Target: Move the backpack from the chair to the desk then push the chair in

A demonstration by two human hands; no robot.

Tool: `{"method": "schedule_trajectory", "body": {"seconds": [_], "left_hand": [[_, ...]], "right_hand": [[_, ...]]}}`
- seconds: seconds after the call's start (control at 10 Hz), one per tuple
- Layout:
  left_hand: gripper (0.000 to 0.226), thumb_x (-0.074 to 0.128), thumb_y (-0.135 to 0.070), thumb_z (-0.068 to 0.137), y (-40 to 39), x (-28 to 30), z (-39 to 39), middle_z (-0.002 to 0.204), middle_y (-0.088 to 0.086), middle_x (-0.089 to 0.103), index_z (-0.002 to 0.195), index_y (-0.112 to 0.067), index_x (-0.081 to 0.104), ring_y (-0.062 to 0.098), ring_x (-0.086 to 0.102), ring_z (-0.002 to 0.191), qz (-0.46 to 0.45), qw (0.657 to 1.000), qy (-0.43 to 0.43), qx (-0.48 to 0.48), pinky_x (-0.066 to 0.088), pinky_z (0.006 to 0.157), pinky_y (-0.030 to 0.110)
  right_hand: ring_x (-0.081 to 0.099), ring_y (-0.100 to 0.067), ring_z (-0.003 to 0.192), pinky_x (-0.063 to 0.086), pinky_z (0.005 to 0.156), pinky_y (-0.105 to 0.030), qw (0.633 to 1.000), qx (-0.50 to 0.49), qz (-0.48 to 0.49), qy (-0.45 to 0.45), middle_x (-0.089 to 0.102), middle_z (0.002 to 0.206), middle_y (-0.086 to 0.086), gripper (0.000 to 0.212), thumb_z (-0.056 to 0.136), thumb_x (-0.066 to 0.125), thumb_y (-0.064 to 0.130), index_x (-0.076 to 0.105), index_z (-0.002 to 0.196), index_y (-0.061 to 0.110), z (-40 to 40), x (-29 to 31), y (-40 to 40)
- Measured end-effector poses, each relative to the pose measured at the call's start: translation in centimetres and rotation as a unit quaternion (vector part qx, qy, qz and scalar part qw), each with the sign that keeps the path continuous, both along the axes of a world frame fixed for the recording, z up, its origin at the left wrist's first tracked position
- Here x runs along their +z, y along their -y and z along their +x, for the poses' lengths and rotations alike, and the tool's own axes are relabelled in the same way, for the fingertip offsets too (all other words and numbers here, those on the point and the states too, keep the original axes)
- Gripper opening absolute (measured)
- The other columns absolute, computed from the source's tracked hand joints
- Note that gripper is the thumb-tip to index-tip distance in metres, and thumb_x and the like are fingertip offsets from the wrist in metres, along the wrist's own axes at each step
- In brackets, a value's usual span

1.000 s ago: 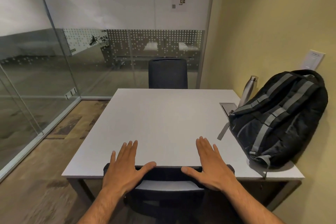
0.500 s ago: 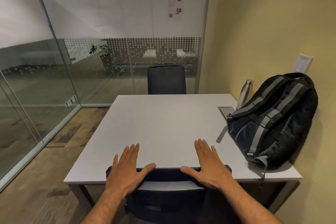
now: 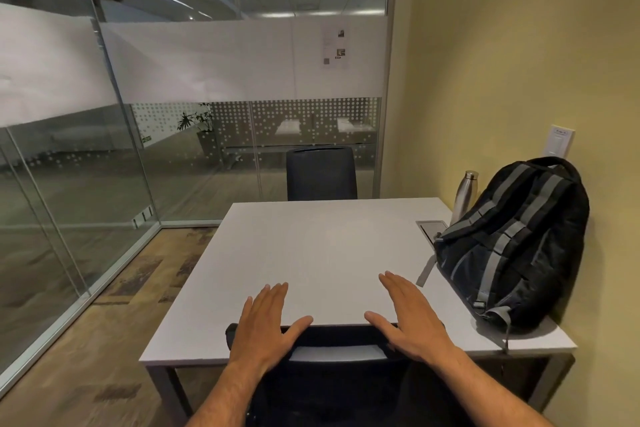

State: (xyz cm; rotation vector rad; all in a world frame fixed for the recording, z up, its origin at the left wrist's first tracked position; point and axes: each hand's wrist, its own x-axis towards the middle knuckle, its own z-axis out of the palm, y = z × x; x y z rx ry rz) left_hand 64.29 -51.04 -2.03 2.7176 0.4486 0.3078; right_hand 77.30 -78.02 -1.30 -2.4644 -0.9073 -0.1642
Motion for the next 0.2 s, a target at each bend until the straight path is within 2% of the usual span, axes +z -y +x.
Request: {"method": "schedule_trajectory", "body": {"seconds": [0.1,0.2], "left_hand": [[0.104,0.017,-0.092,0.078,0.8,1.4,0.6,0.17,-0.007,0.018,0.161,-0.029,0.016,0.013,0.007,0.157,0.035,0.999,0.031,-0.025,0.001,0.127,0.039],[0.103,0.016,-0.092,0.079,1.8,2.8,1.7,0.17,-0.006,0.019,0.161,-0.029,0.016,0.015,0.008,0.158,0.086,0.995,0.049,-0.032,0.0,0.127,0.04]], "right_hand": [[0.047,-0.017,0.139,0.037,0.118,-0.036,0.992,-0.021,0.124,0.031,0.054,0.15,0.001,0.063,0.092,0.067,0.054,0.051,0.145,0.023,-1.3,4.0,-0.1],[0.064,-0.019,0.115,0.057,0.099,-0.049,0.957,-0.023,0.271,0.097,0.07,0.123,-0.002,0.04,0.087,0.079,0.033,0.067,0.122,0.015,-2.7,8.1,-0.3]]}}
